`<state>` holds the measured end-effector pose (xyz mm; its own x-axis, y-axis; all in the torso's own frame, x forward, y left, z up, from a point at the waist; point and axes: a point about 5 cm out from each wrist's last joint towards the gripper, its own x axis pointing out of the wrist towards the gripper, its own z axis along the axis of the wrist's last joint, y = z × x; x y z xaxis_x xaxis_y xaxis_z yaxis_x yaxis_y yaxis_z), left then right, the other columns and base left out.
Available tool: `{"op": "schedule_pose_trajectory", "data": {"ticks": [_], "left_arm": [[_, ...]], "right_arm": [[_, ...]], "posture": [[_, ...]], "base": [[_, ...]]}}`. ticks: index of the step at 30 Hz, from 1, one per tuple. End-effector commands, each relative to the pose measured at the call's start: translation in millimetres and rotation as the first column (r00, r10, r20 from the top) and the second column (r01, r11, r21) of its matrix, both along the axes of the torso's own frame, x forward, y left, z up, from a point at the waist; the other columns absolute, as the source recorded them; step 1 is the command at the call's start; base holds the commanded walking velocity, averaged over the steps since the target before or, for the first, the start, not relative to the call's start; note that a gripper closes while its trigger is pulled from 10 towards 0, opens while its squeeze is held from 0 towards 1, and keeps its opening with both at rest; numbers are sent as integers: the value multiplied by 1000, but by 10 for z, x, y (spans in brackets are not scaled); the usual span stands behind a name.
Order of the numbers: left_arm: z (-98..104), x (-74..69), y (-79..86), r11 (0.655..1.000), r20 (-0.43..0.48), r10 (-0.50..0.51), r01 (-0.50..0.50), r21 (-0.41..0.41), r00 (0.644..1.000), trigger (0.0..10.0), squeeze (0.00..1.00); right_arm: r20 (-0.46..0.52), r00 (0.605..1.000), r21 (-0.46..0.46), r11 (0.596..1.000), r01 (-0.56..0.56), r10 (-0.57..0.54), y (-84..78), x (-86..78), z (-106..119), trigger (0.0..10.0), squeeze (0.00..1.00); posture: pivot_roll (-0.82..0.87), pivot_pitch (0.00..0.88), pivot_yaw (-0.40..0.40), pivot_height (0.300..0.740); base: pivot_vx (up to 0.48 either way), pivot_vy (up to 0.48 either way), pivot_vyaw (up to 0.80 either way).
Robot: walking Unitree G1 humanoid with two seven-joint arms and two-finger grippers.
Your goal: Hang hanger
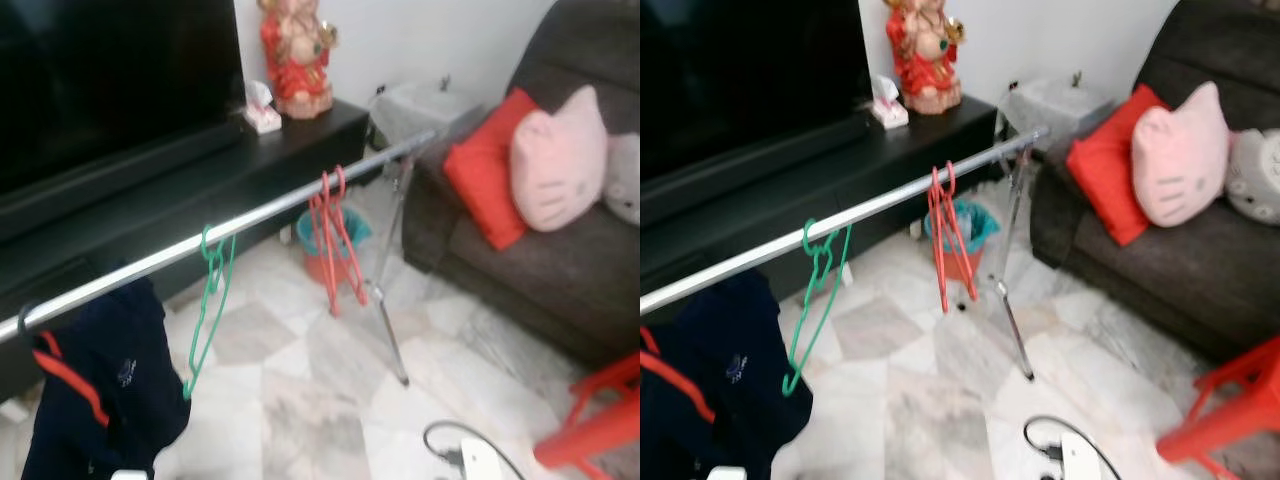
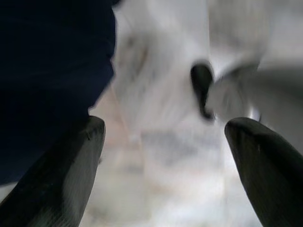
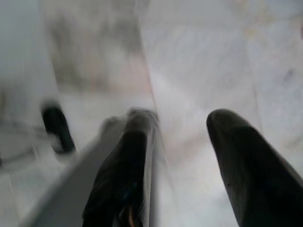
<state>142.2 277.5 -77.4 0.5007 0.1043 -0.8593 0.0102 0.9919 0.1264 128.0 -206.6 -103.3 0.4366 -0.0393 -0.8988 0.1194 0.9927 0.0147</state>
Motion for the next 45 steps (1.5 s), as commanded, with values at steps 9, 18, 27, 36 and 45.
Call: {"op": "schedule_pose_trajectory", "data": {"ticks": [9, 18, 27, 36, 45], "left_arm": [[-80, -200, -17, 1000, -64, 19, -20, -18, 998, 10000, 0], [-83, -207, -16, 1000, -74, 6, -7, -11, 997, 10000, 0], [-82, -203, -17, 1000, -76, 3, -4, -9, 997, 10000, 0], [-85, -207, -22, 1000, -76, 7, -8, -12, 997, 10000, 0], [-85, -207, -24, 1000, -71, 8, -9, -14, 997, 10000, 0]], "right_arm": [[47, 999, -13, 1000, -24, 24, -20, 164, 62, 10000, 0], [45, 999, -13, 1000, -28, 29, -23, 161, 61, 10000, 0], [49, 999, -17, 1000, -21, 22, -27, 165, 64, 10000, 0], [52, 999, -22, 1000, -5, 6, -36, 158, 63, 10000, 0], [32, 999, -31, 999, -11, 12, -43, 145, 56, 10000, 0]], "posture": [[10, 0, -13, 740], [11, 0, -13, 740], [13, 0, -14, 740], [15, 0, -17, 740], [14, 0, -17, 740]], "base": [[-314, 0, 0], [-137, 0, 0], [0, 0, 0], [0, 0, 0], [0, 0, -136]]}}
